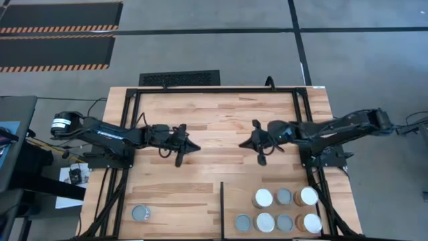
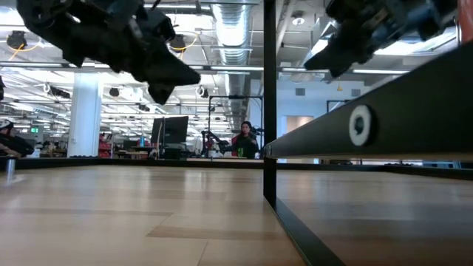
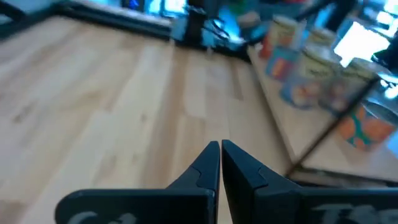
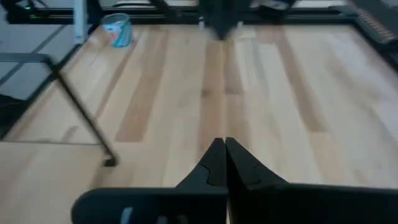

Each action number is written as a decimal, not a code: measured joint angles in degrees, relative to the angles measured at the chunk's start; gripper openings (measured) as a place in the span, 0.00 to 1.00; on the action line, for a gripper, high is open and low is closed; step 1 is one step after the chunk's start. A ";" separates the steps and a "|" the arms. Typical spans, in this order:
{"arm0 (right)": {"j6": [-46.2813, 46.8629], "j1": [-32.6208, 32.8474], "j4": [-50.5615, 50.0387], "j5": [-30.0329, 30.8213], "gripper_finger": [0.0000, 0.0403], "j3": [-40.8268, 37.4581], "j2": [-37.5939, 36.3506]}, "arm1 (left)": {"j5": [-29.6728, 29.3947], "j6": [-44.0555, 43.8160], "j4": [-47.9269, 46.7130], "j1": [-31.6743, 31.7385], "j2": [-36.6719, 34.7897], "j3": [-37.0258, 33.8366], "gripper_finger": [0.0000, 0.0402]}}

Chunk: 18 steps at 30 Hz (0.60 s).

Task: Pick and place cans onto a shelf
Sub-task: Put the canned carrots on the shelf

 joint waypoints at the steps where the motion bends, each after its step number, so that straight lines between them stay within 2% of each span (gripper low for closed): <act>1: -0.75 -0.96 1.17 -0.39 0.01 -0.15 0.73 | -0.05 -0.08 -2.07 -0.89 -0.93 0.24 0.01; 9: -4.09 -2.84 5.85 -1.32 0.02 -0.19 6.51 | -9.34 -1.33 -34.64 -12.47 -7.23 9.46 0.01; 15: -4.98 -3.17 7.99 -1.31 0.02 -0.17 9.82 | -11.30 -10.64 -59.59 -24.63 -6.68 18.59 0.01; 18: -5.92 -3.17 9.75 -1.30 0.02 -0.16 10.91 | -11.28 -16.85 -66.80 -30.49 -6.72 20.83 0.04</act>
